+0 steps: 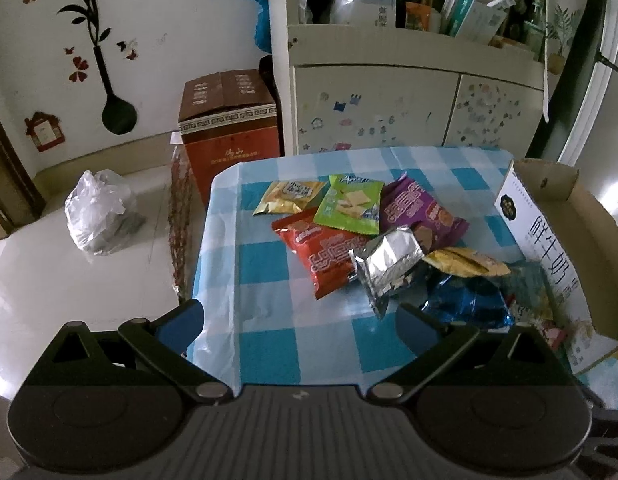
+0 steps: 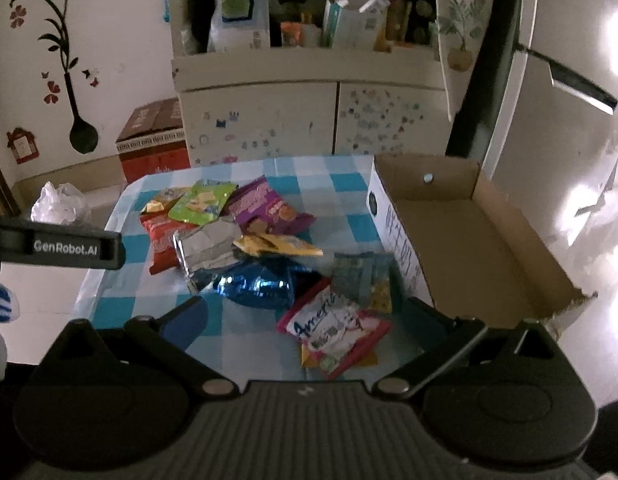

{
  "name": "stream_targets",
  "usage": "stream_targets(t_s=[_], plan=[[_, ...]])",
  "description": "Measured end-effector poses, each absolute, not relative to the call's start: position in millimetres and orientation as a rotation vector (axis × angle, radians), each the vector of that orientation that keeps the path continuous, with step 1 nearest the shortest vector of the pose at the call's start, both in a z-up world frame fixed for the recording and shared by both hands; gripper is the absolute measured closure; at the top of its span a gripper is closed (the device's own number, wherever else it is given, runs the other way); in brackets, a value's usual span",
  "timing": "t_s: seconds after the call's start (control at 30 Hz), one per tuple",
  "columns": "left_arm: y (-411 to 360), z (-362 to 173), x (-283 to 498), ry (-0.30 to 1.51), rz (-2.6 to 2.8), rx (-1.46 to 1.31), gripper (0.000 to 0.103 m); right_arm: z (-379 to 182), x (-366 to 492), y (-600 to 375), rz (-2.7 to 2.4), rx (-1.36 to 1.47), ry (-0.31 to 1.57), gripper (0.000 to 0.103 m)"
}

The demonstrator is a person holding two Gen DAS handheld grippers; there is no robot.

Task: Organize snacks
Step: 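Move both grippers over the snack pile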

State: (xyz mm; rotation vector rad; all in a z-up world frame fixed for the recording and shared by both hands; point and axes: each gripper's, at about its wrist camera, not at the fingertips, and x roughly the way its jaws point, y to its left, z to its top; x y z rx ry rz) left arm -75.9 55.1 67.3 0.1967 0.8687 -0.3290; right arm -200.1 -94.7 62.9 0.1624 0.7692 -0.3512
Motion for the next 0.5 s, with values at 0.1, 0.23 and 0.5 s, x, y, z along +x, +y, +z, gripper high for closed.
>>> stream_targets(t_s=[0.1,0.23,0.5], plan=[[57.3,65.4,-78.8,0.881,-0.326,0.189,0.0,61.2,-202.2,-98.6,-0.348,0.215,0.792,0.001],[55.3,63.7,-81.9,0.886,-0.323,0.201,0.0,60.4,-201.4,-102.6,-0.386,0.222,0.798,0.001],[48.9,59.2,-83.5,0.905,-0.329,0.222,0.0,54.4,-195.6,-110.9,-0.414,0.277,0.826,0.001]])
